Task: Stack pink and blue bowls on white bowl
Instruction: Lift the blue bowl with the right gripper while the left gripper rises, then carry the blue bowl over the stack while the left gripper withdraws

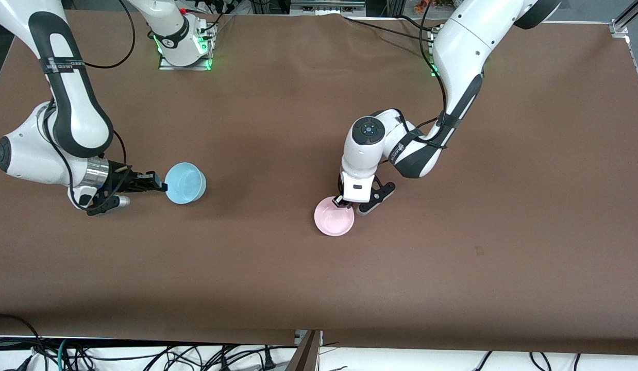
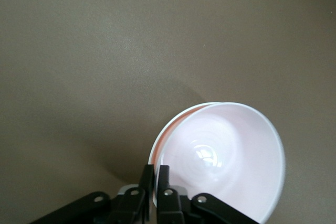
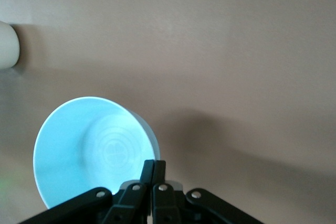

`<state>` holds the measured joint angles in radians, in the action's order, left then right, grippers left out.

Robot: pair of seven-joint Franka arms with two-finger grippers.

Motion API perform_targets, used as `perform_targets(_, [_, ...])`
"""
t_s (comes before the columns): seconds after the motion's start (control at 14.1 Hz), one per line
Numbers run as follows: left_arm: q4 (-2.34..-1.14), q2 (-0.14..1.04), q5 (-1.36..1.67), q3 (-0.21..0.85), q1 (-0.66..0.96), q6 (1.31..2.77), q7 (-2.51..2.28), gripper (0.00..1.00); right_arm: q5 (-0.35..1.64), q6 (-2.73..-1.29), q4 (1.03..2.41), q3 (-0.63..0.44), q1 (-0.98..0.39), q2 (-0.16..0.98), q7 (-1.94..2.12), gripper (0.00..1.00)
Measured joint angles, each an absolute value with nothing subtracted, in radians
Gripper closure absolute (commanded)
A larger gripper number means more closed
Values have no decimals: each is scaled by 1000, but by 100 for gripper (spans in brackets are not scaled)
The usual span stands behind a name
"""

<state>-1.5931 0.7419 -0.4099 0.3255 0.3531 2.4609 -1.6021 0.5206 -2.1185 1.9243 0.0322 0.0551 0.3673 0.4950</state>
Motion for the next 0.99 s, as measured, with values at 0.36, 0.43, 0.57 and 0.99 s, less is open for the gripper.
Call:
perform_targets(0.36, [-1569,742,-410,320,351,2463,-1602,79,523,-2112,1876,36,40,388,494,100])
perform_targets(0.43, [-1551,741,-410,317,348,2462,-1602,79,525,-2112,1855,39,26,401,492,100])
perform_targets(0.57, [-1522,732,-410,315,334,2443,-1602,81,529,-2112,1805,41,-22,431,424,100])
perform_targets(0.99, [-1387,639,-308,329,303,2066,-1478,82,529,-2148,1669,45,-203,521,175,100])
